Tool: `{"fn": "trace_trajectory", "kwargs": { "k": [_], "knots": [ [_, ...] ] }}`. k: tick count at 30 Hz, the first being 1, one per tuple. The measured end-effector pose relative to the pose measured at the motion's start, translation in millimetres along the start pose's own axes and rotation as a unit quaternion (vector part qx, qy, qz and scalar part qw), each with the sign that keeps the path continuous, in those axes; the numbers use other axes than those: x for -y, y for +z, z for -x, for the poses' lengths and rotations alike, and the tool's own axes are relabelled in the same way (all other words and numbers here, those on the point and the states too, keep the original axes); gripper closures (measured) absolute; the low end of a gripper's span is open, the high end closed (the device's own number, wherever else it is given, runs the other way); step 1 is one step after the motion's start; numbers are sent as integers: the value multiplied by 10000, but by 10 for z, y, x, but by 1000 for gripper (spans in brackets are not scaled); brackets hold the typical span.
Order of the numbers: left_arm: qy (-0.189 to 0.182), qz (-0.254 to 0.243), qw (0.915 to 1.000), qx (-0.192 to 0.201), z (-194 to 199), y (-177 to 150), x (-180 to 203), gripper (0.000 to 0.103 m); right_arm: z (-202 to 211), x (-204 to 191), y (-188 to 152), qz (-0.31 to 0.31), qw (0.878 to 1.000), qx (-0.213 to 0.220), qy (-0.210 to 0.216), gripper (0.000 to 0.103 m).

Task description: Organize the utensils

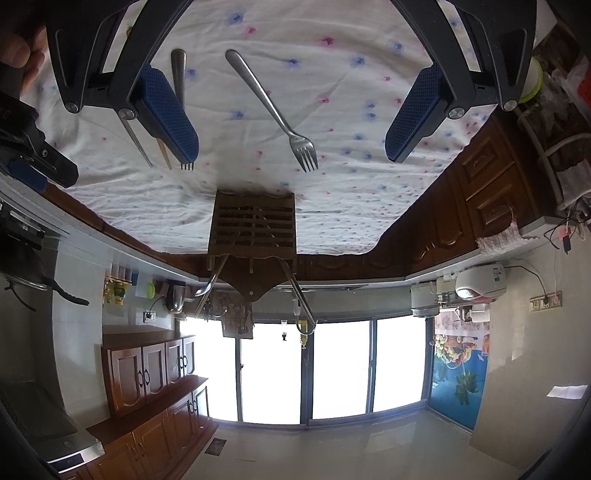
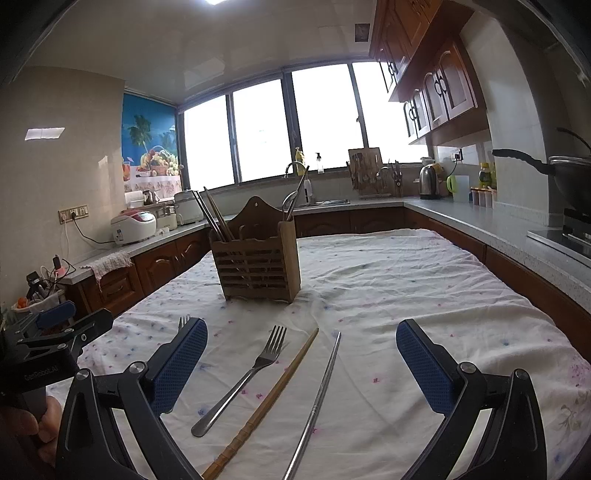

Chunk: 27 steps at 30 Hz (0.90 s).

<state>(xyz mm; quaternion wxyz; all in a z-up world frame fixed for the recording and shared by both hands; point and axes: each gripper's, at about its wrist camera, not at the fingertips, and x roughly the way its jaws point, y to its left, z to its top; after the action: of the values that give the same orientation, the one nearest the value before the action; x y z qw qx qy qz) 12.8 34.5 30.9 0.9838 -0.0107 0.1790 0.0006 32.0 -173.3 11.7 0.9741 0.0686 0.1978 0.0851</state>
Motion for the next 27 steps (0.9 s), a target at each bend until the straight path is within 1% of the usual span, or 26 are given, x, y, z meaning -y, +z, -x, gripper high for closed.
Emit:
{"fn": "trace_trajectory", "kwargs": {
  "k": [27],
  "knots": [
    [-60,-17,10000,-24,-30,10,39,1,5,12,-3,-16,10000,-12,-3,0]
  ]
}}
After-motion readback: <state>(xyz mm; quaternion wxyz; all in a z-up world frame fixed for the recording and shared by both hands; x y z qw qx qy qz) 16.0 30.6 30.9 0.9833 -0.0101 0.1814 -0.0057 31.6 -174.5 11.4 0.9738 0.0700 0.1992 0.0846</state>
